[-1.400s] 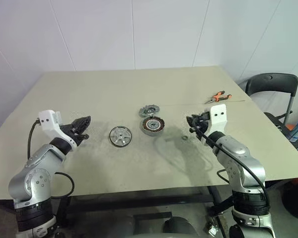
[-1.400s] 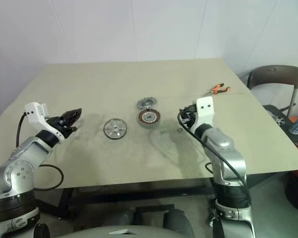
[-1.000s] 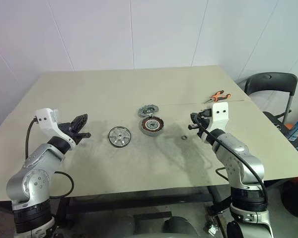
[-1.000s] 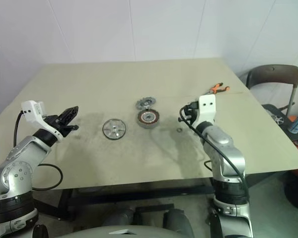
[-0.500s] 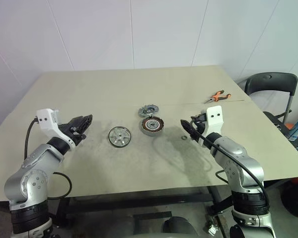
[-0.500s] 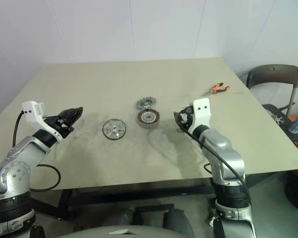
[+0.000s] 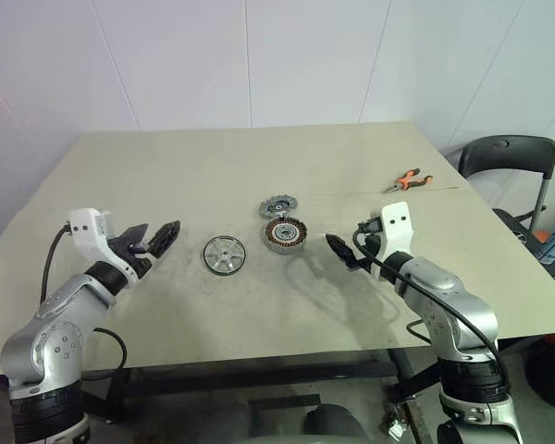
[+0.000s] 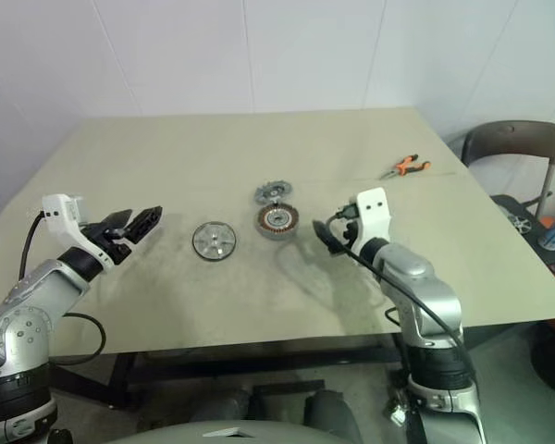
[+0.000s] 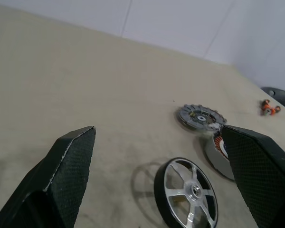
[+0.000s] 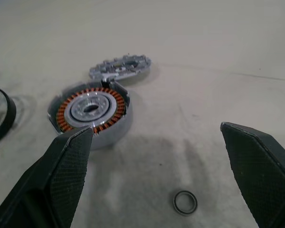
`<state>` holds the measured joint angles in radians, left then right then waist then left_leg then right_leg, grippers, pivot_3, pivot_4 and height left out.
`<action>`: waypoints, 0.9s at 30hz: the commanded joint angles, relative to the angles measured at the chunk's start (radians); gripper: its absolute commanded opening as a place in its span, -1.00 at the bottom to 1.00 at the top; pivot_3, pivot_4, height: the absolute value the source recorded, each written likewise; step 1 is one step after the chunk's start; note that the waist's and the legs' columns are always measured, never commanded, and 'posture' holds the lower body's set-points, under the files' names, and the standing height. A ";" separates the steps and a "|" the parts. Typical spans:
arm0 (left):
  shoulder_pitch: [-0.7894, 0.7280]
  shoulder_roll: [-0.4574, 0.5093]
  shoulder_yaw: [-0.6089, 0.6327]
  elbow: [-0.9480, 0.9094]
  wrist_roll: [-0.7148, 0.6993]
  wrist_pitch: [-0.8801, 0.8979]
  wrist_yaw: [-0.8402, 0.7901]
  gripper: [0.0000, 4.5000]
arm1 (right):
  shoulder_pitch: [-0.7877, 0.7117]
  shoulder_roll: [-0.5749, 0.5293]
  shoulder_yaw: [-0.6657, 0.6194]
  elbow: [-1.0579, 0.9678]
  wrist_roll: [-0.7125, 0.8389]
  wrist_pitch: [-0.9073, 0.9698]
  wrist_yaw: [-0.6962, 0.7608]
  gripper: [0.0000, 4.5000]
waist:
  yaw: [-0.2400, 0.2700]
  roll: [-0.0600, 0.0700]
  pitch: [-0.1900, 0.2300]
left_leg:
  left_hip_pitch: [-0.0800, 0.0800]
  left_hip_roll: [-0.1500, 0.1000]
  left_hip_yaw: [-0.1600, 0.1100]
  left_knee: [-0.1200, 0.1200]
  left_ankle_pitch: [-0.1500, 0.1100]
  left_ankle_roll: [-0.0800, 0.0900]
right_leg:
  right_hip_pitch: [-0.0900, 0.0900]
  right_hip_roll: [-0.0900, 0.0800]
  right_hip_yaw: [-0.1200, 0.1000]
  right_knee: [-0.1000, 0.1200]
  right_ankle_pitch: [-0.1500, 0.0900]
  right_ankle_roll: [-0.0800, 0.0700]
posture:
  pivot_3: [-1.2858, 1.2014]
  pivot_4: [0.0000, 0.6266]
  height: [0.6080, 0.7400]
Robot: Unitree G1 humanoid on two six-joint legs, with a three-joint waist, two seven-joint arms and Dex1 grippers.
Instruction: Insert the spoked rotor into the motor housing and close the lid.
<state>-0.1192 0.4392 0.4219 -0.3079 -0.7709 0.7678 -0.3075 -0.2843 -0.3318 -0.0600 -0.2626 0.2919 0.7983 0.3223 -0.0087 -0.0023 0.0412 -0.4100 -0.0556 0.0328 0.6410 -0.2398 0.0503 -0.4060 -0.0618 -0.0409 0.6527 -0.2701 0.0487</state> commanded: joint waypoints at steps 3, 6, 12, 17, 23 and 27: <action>-0.010 0.012 -0.009 -0.011 0.024 -0.033 -0.004 0.98 | -0.104 -0.062 0.068 0.016 -0.007 -0.061 0.114 0.99 | -0.004 0.001 0.000 | 0.000 0.000 0.000 -0.001 0.000 0.000 | 0.000 0.000 0.000 -0.001 0.000 0.000 | 0.03 -1.00 1.00; -0.020 0.006 -0.026 0.007 0.039 -0.045 -0.007 0.98 | -0.221 -0.109 0.176 0.056 0.004 -0.111 0.298 0.99 | -0.007 0.001 0.001 | 0.000 0.000 0.000 -0.002 0.000 0.000 | -0.001 0.000 0.000 -0.001 0.000 0.000 | 0.03 -1.00 1.00; -0.033 -0.031 -0.047 0.008 0.063 -0.065 0.026 0.98 | -0.567 -0.089 0.288 0.498 -0.054 -0.278 0.545 0.99 | -0.002 -0.001 0.000 | 0.000 0.001 0.000 -0.002 0.000 0.000 | -0.001 0.000 -0.001 -0.002 0.001 0.000 | 0.03 -1.00 1.00; 0.010 -0.057 -0.040 -0.039 0.059 -0.079 0.042 0.98 | -0.680 -0.085 0.432 0.725 -0.172 -0.479 0.771 0.99 | -0.002 -0.002 -0.001 | 0.000 0.000 0.000 -0.003 -0.002 0.003 | 0.000 -0.002 0.001 -0.006 0.002 0.000 | 0.03 -1.00 1.00; 0.073 -0.105 -0.024 -0.099 0.057 -0.105 0.080 0.98 | -0.784 -0.107 0.518 0.957 -0.272 -0.657 1.010 0.99 | -0.006 -0.001 0.000 | -0.002 0.000 0.000 -0.003 -0.003 0.003 | -0.003 -0.004 0.002 -0.005 0.005 0.005 | 0.03 -1.00 1.00; 0.109 -0.138 -0.019 -0.122 0.068 -0.136 0.111 0.98 | -0.872 -0.064 0.529 1.191 -0.362 -0.804 0.997 0.99 | -0.009 -0.001 0.000 | 0.000 0.000 0.000 -0.004 -0.002 0.001 | -0.002 -0.004 0.001 -0.005 0.005 0.004 | 0.03 -1.00 1.00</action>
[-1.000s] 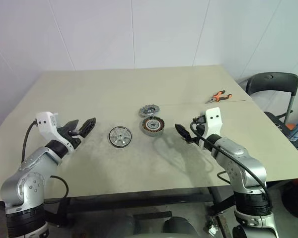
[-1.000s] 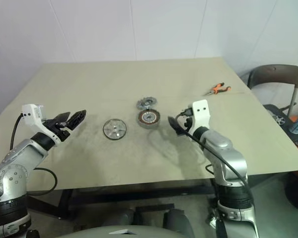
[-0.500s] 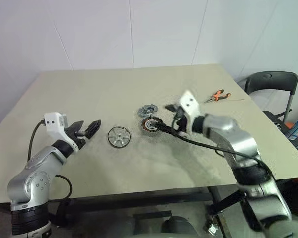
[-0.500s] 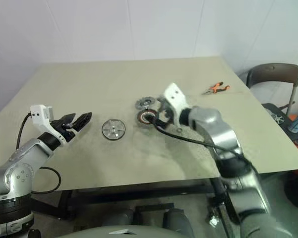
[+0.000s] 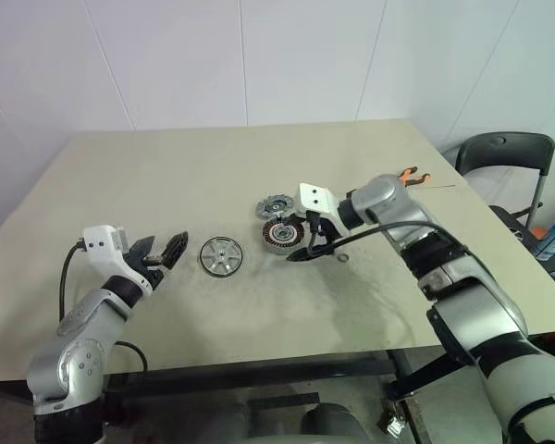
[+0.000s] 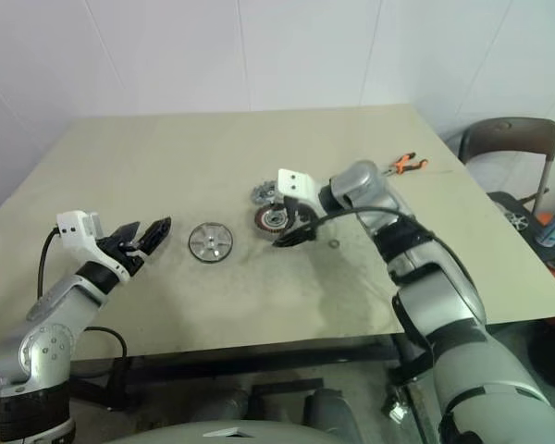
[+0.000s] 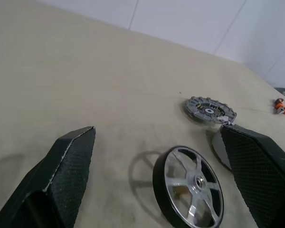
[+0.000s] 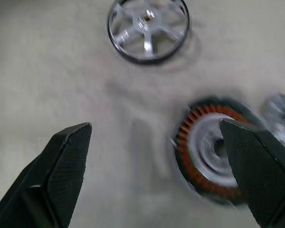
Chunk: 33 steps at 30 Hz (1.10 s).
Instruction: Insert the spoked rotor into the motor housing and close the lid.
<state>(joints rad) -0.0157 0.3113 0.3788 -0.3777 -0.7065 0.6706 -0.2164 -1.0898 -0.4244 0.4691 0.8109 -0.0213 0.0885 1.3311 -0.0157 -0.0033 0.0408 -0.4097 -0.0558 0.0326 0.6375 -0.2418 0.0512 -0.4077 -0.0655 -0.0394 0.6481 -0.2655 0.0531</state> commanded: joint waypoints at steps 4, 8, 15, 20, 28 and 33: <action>0.040 -0.037 0.015 -0.078 0.012 -0.061 0.048 0.98 | -0.119 0.082 -0.014 0.275 -0.111 -0.176 -0.059 0.99 | -0.002 0.000 0.000 | 0.001 0.000 0.000 0.000 0.001 -0.001 | 0.000 0.000 0.000 0.001 0.000 -0.001 | 0.03 -1.00 1.00; 0.062 -0.055 0.011 -0.090 0.019 -0.077 0.067 0.98 | -0.116 0.117 -0.025 0.342 -0.152 -0.231 -0.106 0.99 | 0.002 0.000 0.000 | 0.001 0.000 0.000 -0.002 0.001 -0.001 | 0.000 0.000 0.000 0.000 0.000 0.000 | 0.03 -1.00 1.00; 0.094 -0.061 0.008 -0.121 0.016 -0.075 0.087 0.98 | -0.095 0.158 -0.029 0.386 -0.213 -0.299 -0.190 0.99 | -0.002 0.000 0.000 | 0.001 0.000 0.000 -0.003 0.002 -0.003 | -0.001 0.000 0.000 0.001 0.000 0.000 | 0.03 -1.00 1.00; 0.088 -0.057 0.005 -0.115 0.013 -0.074 0.086 0.98 | -0.071 0.168 -0.032 0.379 -0.227 -0.328 -0.187 0.99 | -0.002 0.000 0.000 | 0.002 0.000 0.000 -0.004 0.003 -0.004 | -0.001 0.000 0.000 0.002 0.000 0.000 | 0.03 -1.00 1.00; 0.073 -0.052 0.003 -0.096 0.017 -0.077 0.080 1.00 | -0.049 0.162 -0.039 0.387 -0.250 -0.342 -0.201 0.32 | -0.002 0.000 0.000 | 0.002 0.000 0.000 -0.004 0.003 -0.005 | -0.001 0.001 0.000 0.002 0.001 0.000 | 0.03 -1.00 1.00; 0.074 -0.063 -0.011 -0.096 0.023 -0.081 0.086 1.00 | -0.054 0.163 -0.044 0.401 -0.273 -0.347 -0.270 0.17 | -0.003 0.000 0.000 | 0.002 0.000 0.000 -0.004 0.003 -0.005 | -0.001 0.001 0.000 0.003 0.001 0.000 | 0.03 -1.00 1.00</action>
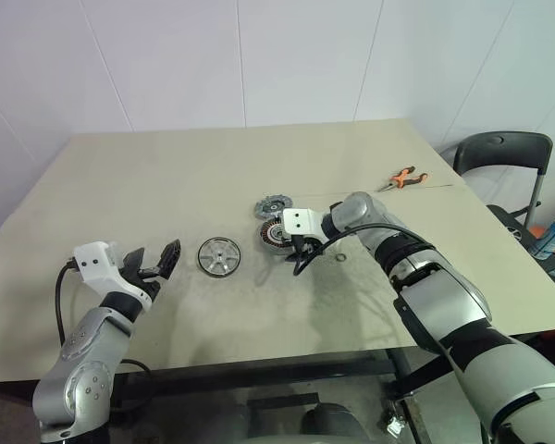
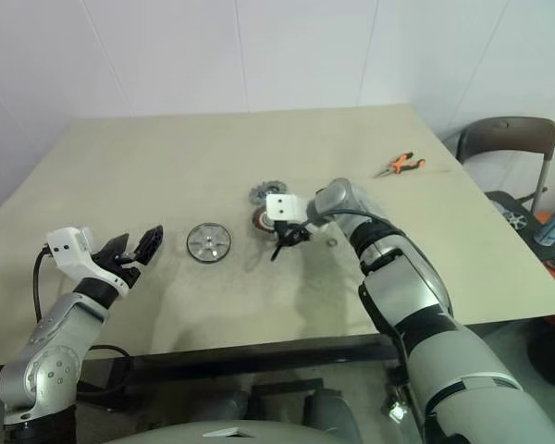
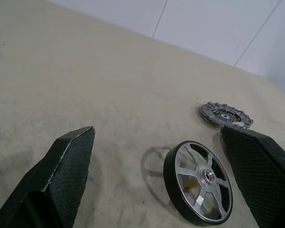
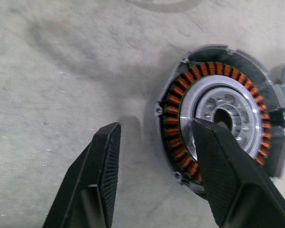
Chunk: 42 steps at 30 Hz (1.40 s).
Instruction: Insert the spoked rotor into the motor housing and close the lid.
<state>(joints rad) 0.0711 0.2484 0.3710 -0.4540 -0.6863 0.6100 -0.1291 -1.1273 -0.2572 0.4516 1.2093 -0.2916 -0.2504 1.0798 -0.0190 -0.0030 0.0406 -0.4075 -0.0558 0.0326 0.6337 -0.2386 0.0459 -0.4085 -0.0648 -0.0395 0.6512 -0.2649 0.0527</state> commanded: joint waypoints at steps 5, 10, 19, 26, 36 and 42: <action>-0.013 -0.006 -0.013 -0.009 0.010 -0.030 -0.005 1.00 | -0.014 -0.008 -0.029 -0.004 -0.002 -0.019 0.024 0.09 | 0.001 0.000 0.000 | 0.000 0.000 0.000 0.000 0.000 0.000 | 0.000 0.000 0.000 0.000 0.000 0.000 | 0.03 -1.00 1.00; -0.030 -0.014 0.001 0.000 0.010 -0.037 0.008 1.00 | -0.006 -0.004 -0.015 -0.010 -0.026 -0.033 0.012 -0.50 | 0.001 0.000 0.000 | 0.000 0.000 0.000 0.000 0.000 0.000 | 0.000 0.000 0.000 0.000 0.000 0.000 | 0.03 -1.00 1.00; -0.034 -0.018 -0.004 0.009 0.019 -0.038 0.010 1.00 | -0.004 0.000 -0.008 -0.014 -0.055 -0.047 0.005 -0.99 | 0.000 0.000 -0.001 | 0.002 0.000 0.000 0.000 0.000 -0.001 | 0.002 0.000 0.000 0.001 0.000 0.000 | 0.03 -1.00 1.00; -0.045 -0.028 -0.009 0.013 0.029 -0.041 0.010 1.00 | -0.011 0.003 -0.009 -0.019 -0.083 -0.054 -0.052 -0.99 | 0.000 0.000 -0.001 | 0.002 0.000 0.000 0.000 0.001 -0.001 | 0.002 0.000 0.000 0.001 0.000 0.000 | 0.03 -1.00 1.00; -0.057 -0.034 -0.016 0.024 0.034 -0.038 -0.001 1.00 | -0.042 -0.018 -0.095 -0.116 0.021 0.065 0.145 -0.99 | 0.002 0.000 -0.001 | 0.002 0.000 -0.001 0.002 0.001 -0.002 | 0.001 0.000 0.000 0.003 0.001 -0.001 | 0.03 -1.00 1.00; -0.063 -0.039 -0.026 0.042 0.038 -0.042 -0.009 1.00 | 0.099 -0.136 -0.092 -0.474 0.099 0.222 0.394 -0.99 | 0.010 0.000 0.000 | -0.001 0.000 -0.002 0.001 0.001 -0.002 | -0.001 0.000 0.000 0.002 0.001 -0.001 | 0.03 -1.00 1.00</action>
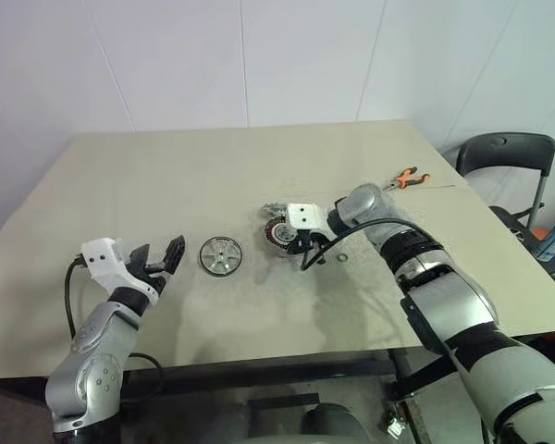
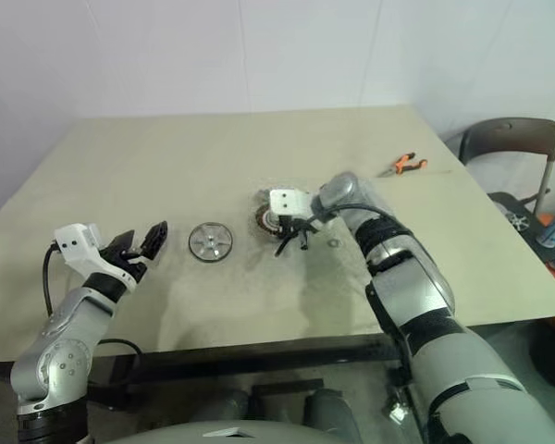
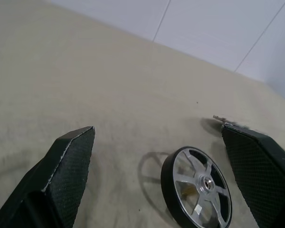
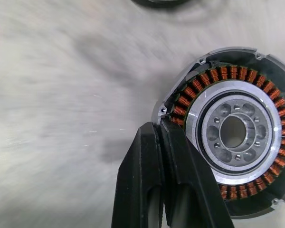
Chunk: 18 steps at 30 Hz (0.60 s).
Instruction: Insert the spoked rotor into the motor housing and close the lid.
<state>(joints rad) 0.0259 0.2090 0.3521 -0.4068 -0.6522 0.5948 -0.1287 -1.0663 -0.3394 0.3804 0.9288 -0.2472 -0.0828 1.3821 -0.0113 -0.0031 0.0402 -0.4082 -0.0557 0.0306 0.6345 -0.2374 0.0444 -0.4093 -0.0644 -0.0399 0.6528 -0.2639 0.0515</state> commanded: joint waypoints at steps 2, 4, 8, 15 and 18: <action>-0.026 0.000 -0.011 0.005 0.004 -0.028 -0.011 1.00 | 0.102 -0.099 -0.011 -0.329 0.070 0.113 0.133 -0.99 | 0.001 0.000 0.000 | 0.000 0.000 -0.001 0.000 0.000 0.000 | 0.001 0.000 0.000 -0.001 0.000 0.000 | 0.03 -1.00 1.00; -0.035 -0.001 -0.016 0.017 0.006 -0.029 -0.014 1.00 | 0.154 -0.127 -0.010 -0.439 0.084 0.177 0.150 -0.99 | 0.001 0.000 0.000 | 0.000 0.000 -0.001 0.000 0.000 0.001 | 0.001 0.000 0.000 -0.001 0.000 0.000 | 0.03 -1.00 1.00; -0.056 0.004 -0.027 0.040 0.009 -0.028 -0.026 1.00 | 0.222 -0.148 -0.006 -0.558 0.094 0.273 0.146 -0.99 | -0.002 0.000 0.000 | 0.000 0.000 -0.001 0.001 0.000 0.001 | 0.001 0.000 0.000 -0.001 0.000 0.000 | 0.03 -1.00 1.00; -0.076 0.016 -0.025 0.063 0.009 -0.026 -0.039 1.00 | 0.267 -0.164 0.018 -0.658 0.108 0.339 0.141 -0.99 | 0.002 0.000 0.000 | 0.000 0.000 -0.001 0.001 0.000 0.001 | 0.001 0.000 0.000 -0.001 0.000 0.000 | 0.03 -1.00 1.00; -0.076 0.015 -0.029 0.063 0.011 -0.024 -0.039 1.00 | 0.273 -0.173 0.028 -0.681 0.114 0.359 0.145 -0.99 | 0.002 0.000 0.000 | 0.000 0.000 -0.001 0.002 0.000 0.001 | 0.001 0.000 0.000 -0.001 0.000 0.000 | 0.03 -1.00 1.00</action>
<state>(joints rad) -0.0362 0.2147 0.3259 -0.3266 -0.6422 0.5822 -0.1631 -0.7796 -0.4990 0.4236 0.3031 -0.1649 0.2708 1.5295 -0.0096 -0.0034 0.0401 -0.4085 -0.0553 0.0299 0.6366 -0.2378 0.0450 -0.4083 -0.0644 -0.0400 0.6518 -0.2639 0.0513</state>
